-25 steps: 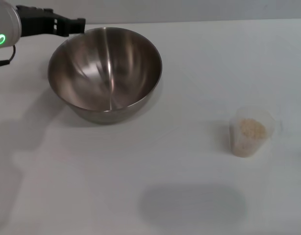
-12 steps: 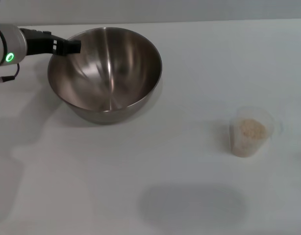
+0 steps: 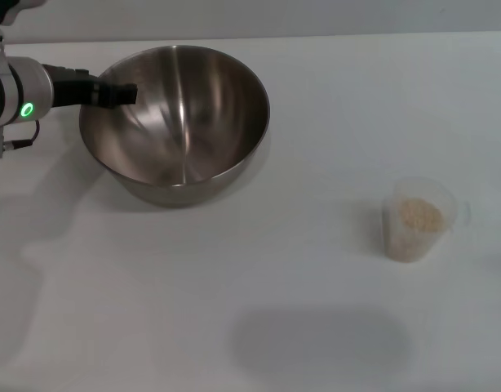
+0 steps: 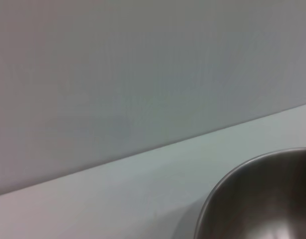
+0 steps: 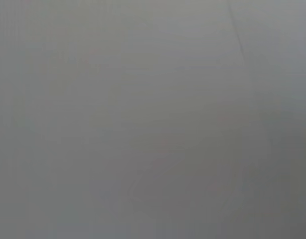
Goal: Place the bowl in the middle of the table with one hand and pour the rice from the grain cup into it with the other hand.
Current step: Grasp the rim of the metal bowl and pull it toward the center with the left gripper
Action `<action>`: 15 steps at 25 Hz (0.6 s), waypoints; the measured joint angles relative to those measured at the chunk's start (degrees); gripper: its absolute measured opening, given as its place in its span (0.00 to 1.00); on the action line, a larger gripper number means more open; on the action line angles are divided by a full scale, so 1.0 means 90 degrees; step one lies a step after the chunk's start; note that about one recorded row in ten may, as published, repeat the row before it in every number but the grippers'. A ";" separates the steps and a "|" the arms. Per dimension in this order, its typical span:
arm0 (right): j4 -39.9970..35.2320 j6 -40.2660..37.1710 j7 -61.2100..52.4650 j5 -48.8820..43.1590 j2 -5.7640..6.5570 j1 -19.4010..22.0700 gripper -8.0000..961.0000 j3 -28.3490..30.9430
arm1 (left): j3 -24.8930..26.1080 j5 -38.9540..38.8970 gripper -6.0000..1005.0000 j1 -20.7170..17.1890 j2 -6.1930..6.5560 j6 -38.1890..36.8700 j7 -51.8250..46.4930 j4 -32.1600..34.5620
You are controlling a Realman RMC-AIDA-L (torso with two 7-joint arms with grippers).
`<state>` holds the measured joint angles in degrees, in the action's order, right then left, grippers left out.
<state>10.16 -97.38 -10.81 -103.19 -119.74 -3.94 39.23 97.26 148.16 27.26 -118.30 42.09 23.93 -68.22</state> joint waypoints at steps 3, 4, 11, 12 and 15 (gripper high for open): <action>-0.0009 0.0000 0.0000 0.0000 0.0002 0.0005 0.82 0.0001 | 0.0023 0.0026 0.79 0.0086 0.0000 -0.0041 0.0002 0.0199; -0.0011 0.0000 0.0000 0.0000 0.0002 0.0005 0.82 0.0001 | 0.0027 0.0030 0.79 0.0101 -0.0001 -0.0062 0.0002 0.0236; -0.0020 0.0000 0.0000 0.0001 0.0004 0.0008 0.82 0.0006 | 0.0038 0.0027 0.79 0.0186 -0.0009 -0.0169 0.0006 0.0441; -0.0022 0.0000 0.0000 0.0001 0.0004 0.0009 0.82 0.0006 | 0.0038 0.0030 0.79 0.0182 -0.0009 -0.0173 0.0007 0.0440; -0.0016 0.0000 0.0000 0.0001 0.0004 0.0009 0.82 0.0006 | 0.0026 0.0038 0.77 0.0180 -0.0009 -0.0175 0.0007 0.0458</action>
<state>10.02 -97.38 -10.81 -103.18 -119.71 -3.86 39.29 97.49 148.50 28.88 -118.38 40.51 24.00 -64.10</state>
